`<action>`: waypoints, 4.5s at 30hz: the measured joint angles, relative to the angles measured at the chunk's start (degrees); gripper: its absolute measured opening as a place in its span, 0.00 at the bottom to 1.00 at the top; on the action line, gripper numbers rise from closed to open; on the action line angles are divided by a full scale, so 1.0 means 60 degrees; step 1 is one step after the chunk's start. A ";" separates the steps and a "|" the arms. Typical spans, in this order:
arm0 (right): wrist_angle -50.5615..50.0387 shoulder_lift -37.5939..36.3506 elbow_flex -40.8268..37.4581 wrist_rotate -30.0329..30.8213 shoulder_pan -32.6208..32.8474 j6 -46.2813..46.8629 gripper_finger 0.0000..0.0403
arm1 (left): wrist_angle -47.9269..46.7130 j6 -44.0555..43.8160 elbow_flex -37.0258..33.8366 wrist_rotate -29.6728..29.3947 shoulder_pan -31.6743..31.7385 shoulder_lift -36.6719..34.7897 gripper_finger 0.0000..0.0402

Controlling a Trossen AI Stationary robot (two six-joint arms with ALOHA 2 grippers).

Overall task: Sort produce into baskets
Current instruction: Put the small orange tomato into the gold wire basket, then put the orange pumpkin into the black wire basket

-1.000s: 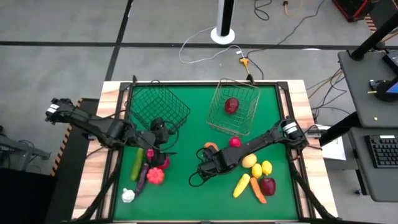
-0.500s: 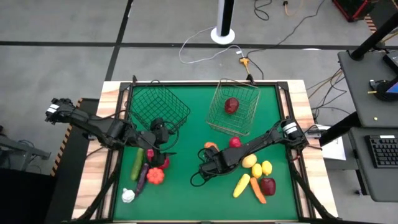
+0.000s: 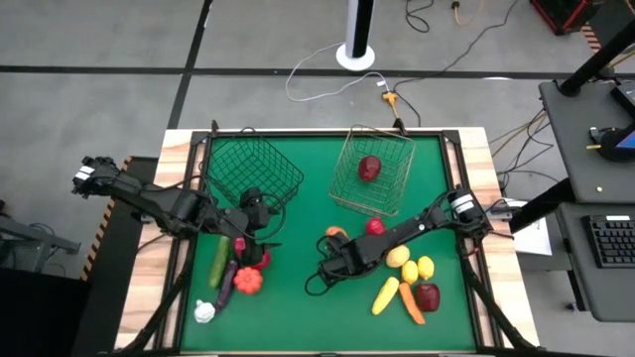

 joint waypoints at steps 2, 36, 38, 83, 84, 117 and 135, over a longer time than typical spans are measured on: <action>0.0005 0.0000 -0.0027 0.0014 -0.0034 -0.0006 0.51 | 0.0003 0.0000 0.0000 0.0000 0.0000 0.0000 0.96; -0.0465 -0.3110 0.0127 0.0330 -0.0704 -0.2919 0.26 | 0.0160 -0.0669 -0.0029 0.1835 -0.0955 0.0172 0.96; -0.0700 -0.3490 0.0127 0.0859 -0.1098 -0.3437 0.26 | 0.0213 -0.0955 -0.0029 0.2087 -0.1198 0.0323 0.96; -0.3237 -0.3984 0.0087 0.1494 -0.5056 -0.5707 0.69 | -0.2693 -0.3425 -0.0033 0.3636 -0.3164 0.1996 0.96; -0.3131 -0.4064 0.0088 0.1494 -0.4876 -0.5673 0.70 | -0.2733 -0.3518 -0.0027 0.3652 -0.3221 0.1996 0.96; -0.2268 -0.4306 0.0087 0.1837 -0.2758 -0.5157 0.77 | -0.2506 -0.3781 0.0047 0.2528 -0.3625 0.2867 0.96; -0.2250 -0.4299 0.0089 0.1993 -0.2736 -0.5068 0.80 | -0.2536 -0.3744 0.0044 0.2452 -0.3650 0.3062 0.98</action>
